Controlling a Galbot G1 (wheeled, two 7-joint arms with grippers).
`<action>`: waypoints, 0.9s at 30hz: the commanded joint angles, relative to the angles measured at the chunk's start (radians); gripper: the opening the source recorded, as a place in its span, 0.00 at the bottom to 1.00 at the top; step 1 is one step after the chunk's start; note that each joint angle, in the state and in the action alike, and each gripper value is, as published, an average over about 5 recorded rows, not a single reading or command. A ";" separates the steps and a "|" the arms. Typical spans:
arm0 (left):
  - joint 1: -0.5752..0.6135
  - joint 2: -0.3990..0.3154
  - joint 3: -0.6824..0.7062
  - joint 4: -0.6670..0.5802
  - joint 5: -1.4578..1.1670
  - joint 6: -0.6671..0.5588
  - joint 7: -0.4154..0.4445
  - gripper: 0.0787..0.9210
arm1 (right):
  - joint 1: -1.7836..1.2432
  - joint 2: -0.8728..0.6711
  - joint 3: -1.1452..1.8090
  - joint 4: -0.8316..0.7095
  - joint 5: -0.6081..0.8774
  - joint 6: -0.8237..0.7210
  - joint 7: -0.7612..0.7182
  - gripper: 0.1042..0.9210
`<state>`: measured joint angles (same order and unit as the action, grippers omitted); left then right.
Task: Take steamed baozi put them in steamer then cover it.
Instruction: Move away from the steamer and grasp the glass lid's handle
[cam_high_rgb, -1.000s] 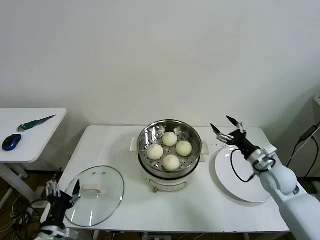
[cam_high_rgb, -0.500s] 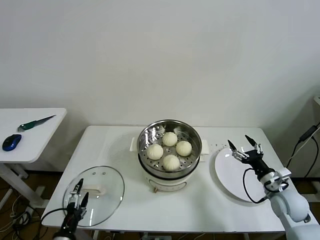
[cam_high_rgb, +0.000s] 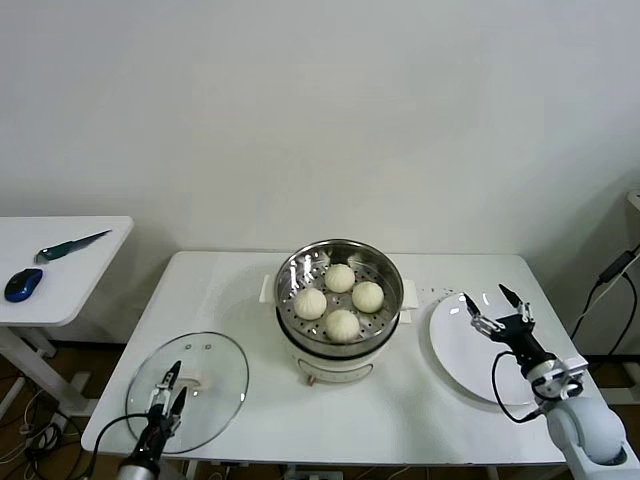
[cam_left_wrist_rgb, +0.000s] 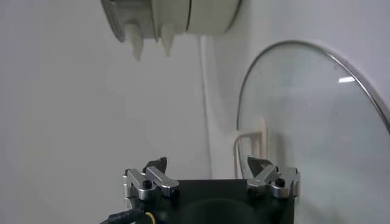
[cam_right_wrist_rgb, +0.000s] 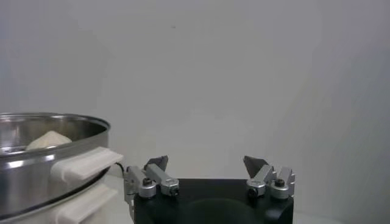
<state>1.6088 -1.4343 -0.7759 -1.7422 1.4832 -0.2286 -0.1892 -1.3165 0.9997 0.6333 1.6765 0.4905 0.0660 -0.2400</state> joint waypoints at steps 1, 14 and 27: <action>-0.097 0.009 -0.001 0.098 0.006 0.020 -0.019 0.88 | -0.024 0.013 0.019 0.010 -0.044 0.002 -0.004 0.88; -0.165 0.031 0.028 0.153 0.006 0.017 -0.040 0.88 | -0.026 0.030 0.016 0.005 -0.084 0.008 -0.014 0.88; -0.195 0.038 0.049 0.174 -0.035 0.001 -0.017 0.70 | -0.016 0.052 0.010 -0.012 -0.123 0.016 -0.019 0.88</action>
<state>1.4398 -1.4008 -0.7363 -1.5903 1.4721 -0.2197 -0.2147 -1.3338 1.0466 0.6425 1.6679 0.3861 0.0808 -0.2576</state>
